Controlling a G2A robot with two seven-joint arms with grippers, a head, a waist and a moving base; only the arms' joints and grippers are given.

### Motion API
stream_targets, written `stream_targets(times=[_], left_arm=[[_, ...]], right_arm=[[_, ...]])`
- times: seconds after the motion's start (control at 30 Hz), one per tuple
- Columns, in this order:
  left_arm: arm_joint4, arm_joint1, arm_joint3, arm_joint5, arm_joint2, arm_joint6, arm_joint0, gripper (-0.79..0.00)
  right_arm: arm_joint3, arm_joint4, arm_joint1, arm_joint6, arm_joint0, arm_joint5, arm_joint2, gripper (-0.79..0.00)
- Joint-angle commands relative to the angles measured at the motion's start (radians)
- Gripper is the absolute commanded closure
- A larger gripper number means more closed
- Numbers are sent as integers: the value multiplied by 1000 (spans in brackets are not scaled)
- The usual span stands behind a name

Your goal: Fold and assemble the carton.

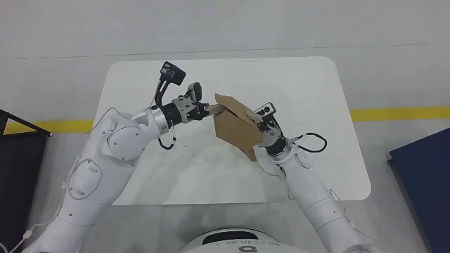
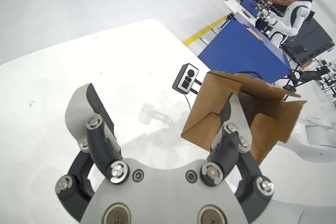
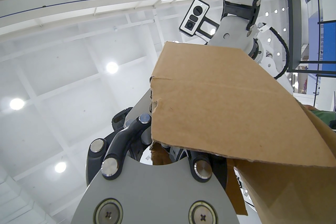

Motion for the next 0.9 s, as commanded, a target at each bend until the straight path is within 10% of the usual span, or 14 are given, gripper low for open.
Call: stream_targets(times=[0.0,0.87], left_arm=[[2,-2,4,4,10,-1,-8,-785],[8,-12,30,27,37,-21,-51,-785]], right_arm=[[-3,-3,0,-1,-2,-3,0,0],[1,10,4,0,3,11,4,0]])
